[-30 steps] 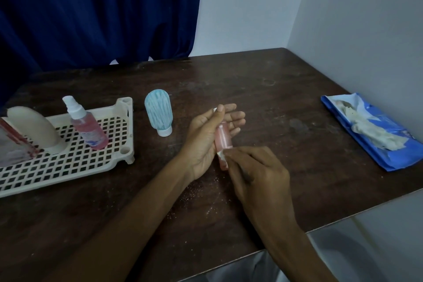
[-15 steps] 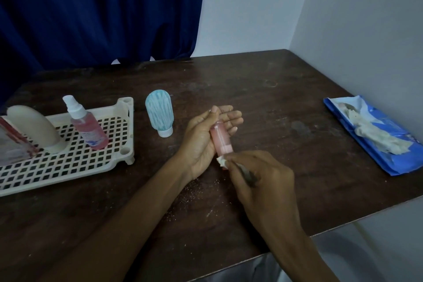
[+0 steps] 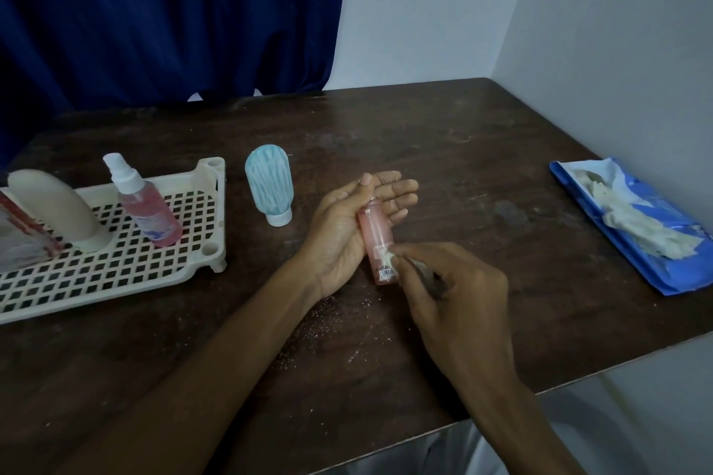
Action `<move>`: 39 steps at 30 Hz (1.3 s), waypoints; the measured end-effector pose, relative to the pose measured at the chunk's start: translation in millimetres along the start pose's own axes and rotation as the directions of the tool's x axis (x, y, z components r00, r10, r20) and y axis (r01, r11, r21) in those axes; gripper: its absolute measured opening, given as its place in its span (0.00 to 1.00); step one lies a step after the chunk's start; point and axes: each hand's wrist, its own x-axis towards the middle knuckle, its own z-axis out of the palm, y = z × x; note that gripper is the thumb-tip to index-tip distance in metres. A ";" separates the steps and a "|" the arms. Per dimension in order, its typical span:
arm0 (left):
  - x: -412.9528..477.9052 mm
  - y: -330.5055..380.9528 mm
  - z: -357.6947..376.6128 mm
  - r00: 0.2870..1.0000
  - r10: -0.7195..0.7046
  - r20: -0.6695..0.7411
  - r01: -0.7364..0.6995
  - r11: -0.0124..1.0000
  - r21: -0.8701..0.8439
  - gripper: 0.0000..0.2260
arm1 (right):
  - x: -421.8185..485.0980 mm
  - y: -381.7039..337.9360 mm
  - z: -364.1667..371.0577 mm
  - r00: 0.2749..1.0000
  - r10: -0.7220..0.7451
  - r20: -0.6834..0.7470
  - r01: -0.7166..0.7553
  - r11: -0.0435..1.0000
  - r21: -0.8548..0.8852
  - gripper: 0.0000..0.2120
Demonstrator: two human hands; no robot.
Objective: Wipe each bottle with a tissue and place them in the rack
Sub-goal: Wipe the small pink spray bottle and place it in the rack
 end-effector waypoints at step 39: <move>-12.8 2.8 10.3 0.997 0.000 0.076 0.000 1.000 0.000 0.13 | 41.2 -4.3 5.9 0.993 -0.115 -0.011 0.111 0.975 -0.192 0.09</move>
